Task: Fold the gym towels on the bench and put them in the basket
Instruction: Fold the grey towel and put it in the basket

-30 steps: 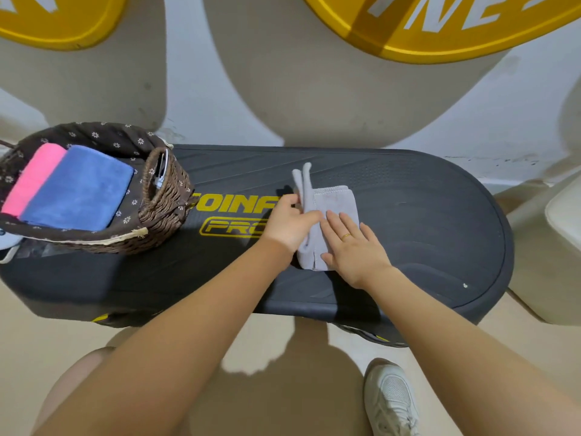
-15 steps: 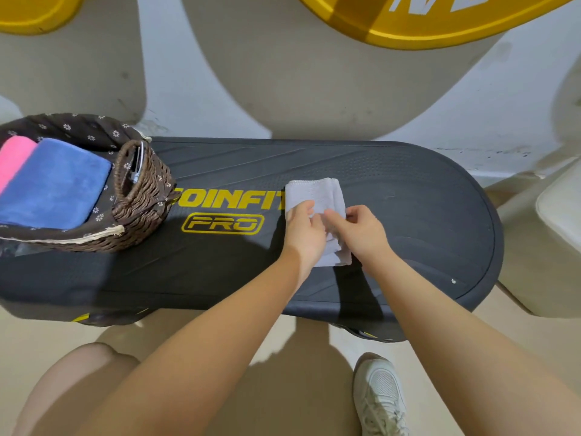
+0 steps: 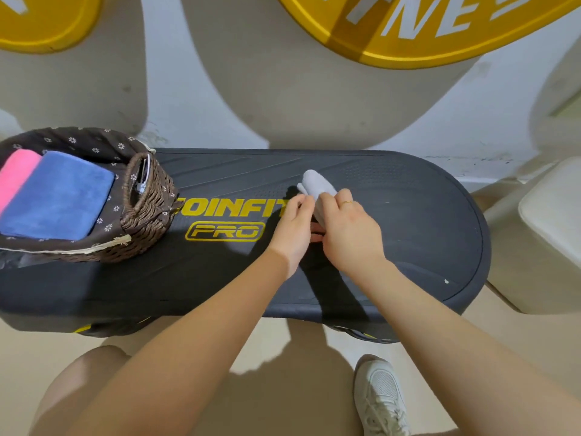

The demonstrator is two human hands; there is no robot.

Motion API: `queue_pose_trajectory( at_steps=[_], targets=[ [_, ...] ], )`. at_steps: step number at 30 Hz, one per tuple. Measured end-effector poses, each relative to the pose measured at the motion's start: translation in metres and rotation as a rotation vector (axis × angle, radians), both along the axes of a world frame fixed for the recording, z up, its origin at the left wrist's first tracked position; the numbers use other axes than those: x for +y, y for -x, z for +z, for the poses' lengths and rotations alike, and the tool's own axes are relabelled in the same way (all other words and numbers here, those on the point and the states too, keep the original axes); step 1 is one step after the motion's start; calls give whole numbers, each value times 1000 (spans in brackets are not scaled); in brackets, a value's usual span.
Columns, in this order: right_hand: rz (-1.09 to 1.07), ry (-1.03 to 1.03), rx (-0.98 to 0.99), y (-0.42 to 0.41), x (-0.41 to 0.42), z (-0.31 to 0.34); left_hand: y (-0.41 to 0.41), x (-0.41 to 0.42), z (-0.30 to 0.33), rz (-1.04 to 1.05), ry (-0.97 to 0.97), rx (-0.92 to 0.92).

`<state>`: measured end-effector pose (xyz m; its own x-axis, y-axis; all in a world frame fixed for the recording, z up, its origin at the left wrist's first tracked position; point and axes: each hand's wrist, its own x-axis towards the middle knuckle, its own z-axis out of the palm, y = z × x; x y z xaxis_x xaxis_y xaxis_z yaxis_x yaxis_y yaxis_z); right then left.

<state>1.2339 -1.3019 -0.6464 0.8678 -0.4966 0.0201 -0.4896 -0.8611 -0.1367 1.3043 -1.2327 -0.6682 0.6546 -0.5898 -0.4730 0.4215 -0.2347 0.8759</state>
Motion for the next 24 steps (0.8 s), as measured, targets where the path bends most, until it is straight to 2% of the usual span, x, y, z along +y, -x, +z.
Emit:
queue_pose_trajectory(
  at_steps=[2, 4, 6, 8, 10, 11, 13, 17, 19, 21, 24],
  targets=[
    [160, 115, 99, 6, 13, -16, -6, 14, -17, 39, -192, -70],
    [296, 138, 221, 16, 21, -36, -10, 35, -33, 68, -459, -409],
    [403, 43, 254, 25, 24, -49, -10, 54, -36, 62, -488, -796],
    [369, -151, 184, 26, 23, -41, -12, 58, -28, -161, -400, -1027],
    [216, -295, 68, 18, 17, -32, -15, 50, -26, -532, -418, -1154],
    [164, -341, -1, 15, 13, -30, -15, 44, -27, -668, -449, -1195],
    [104, -386, -48, 14, 7, -29, -13, 33, -33, -800, -541, -1218],
    [42, -166, -16, 24, 1, -39, -10, 34, -46, -828, -667, -1249],
    [-164, -263, 121, 30, -6, -39, -8, 37, -48, -801, -664, -1218],
    [-342, -426, 171, 38, -12, -38, -6, 37, -46, -794, -650, -1169],
    [-392, -504, 293, 40, -16, -36, -7, 39, -43, -796, -637, -1156]
  ],
)
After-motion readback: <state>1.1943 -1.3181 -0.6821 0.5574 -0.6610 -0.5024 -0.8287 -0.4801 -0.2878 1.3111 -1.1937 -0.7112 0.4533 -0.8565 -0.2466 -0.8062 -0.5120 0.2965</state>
